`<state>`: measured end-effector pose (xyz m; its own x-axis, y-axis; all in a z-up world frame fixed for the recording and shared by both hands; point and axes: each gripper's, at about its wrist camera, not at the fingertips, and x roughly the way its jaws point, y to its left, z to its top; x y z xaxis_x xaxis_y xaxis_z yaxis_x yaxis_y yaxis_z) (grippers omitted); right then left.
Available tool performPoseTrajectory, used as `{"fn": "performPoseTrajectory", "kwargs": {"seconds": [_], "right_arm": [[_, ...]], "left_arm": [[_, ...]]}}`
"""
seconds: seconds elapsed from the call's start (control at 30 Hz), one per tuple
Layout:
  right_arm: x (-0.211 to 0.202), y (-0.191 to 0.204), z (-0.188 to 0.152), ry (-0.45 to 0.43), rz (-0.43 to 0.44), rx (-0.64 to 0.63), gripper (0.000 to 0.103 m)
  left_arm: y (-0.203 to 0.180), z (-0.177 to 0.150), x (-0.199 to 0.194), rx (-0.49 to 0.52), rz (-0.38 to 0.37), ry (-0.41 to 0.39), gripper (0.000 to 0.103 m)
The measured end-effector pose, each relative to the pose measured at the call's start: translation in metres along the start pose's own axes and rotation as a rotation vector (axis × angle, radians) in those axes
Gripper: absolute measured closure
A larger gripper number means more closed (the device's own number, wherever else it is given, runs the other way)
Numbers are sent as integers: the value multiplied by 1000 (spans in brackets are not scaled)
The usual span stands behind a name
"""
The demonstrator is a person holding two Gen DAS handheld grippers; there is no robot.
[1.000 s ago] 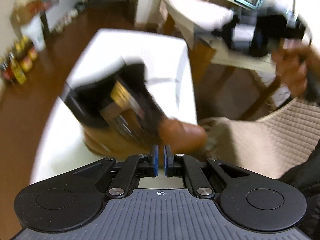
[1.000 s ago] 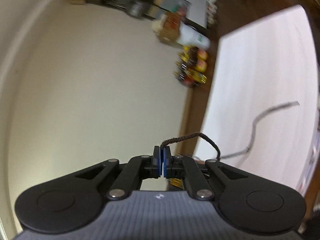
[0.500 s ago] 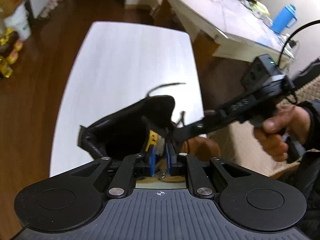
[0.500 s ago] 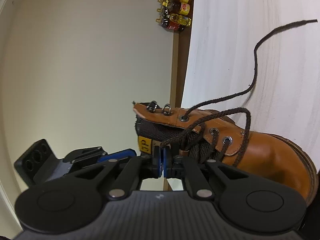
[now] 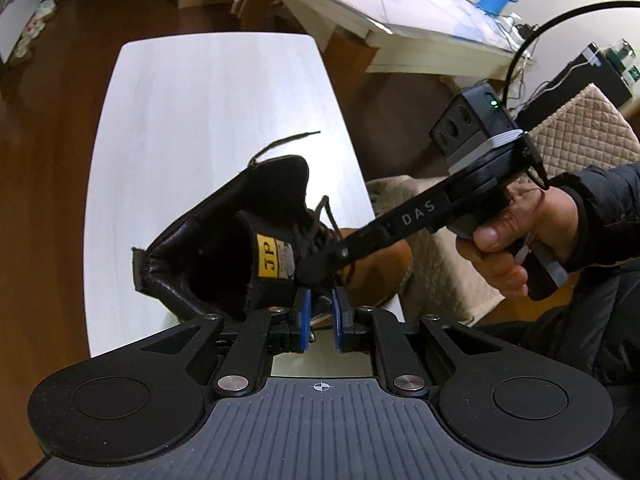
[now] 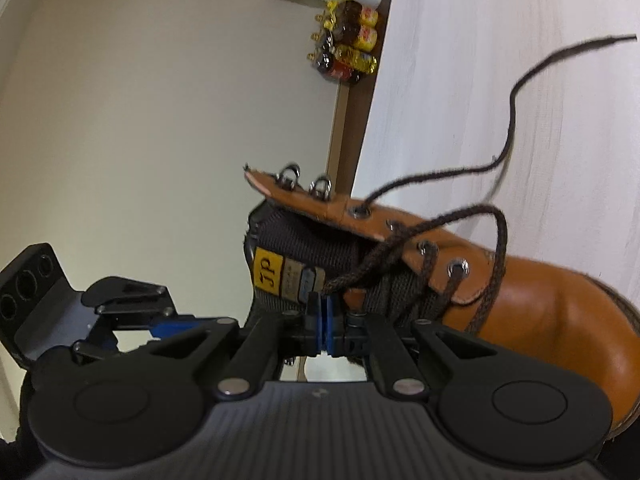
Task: Lace up shoes with both hands
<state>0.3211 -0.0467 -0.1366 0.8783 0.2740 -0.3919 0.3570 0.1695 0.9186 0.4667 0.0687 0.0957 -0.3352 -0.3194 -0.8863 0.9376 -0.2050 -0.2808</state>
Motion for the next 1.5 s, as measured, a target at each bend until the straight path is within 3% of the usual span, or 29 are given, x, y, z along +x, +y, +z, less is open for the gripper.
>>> {"fn": "performPoseTrajectory", "kwargs": {"seconds": [0.8,1.07,1.17,1.33,1.5], "right_arm": [[49,-7,26,237,0,-27,100],[35,0,21,285,26,-22,100],[31,2,18,332,21,-37,100],[26,-2,14,333,26,-22,100],[25,-5,8,335,33,-10,100]], "left_arm": [[-1,-15,-5,-67,23,-61,82],[2,-18,-7,-97,25,-79,81],[2,-20,-11,-130,46,-95,84],[-15,-36,-29,-213,60,-151,86],[-36,-54,5,-243,152,-83,86]]}}
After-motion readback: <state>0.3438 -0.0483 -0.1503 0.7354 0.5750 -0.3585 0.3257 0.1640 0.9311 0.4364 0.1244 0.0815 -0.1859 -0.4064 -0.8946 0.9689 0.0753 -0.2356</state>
